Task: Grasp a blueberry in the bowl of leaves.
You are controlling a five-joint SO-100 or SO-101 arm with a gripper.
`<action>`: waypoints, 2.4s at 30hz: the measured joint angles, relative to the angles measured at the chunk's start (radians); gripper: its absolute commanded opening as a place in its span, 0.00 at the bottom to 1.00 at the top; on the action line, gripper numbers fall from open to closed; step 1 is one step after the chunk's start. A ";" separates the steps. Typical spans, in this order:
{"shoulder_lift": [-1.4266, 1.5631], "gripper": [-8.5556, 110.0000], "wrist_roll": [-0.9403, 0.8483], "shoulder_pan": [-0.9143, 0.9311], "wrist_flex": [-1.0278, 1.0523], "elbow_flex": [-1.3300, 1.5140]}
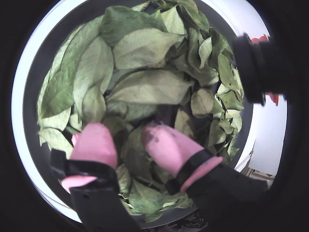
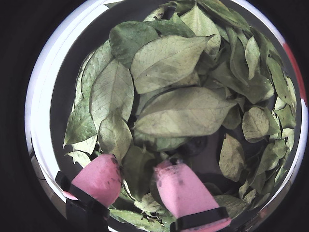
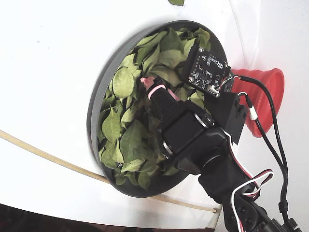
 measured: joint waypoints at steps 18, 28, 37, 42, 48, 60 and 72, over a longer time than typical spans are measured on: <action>0.000 0.19 -0.061 0.028 0.000 0.000; -0.002 0.19 -0.080 0.044 0.000 0.000; -0.038 0.20 -0.081 0.049 -0.005 -0.002; -0.054 0.20 -0.091 0.058 -0.021 -0.026; -0.077 0.20 -0.091 0.058 -0.021 -0.054; -0.104 0.21 -0.091 0.067 -0.025 -0.089; -0.130 0.22 -0.081 0.067 -0.034 -0.117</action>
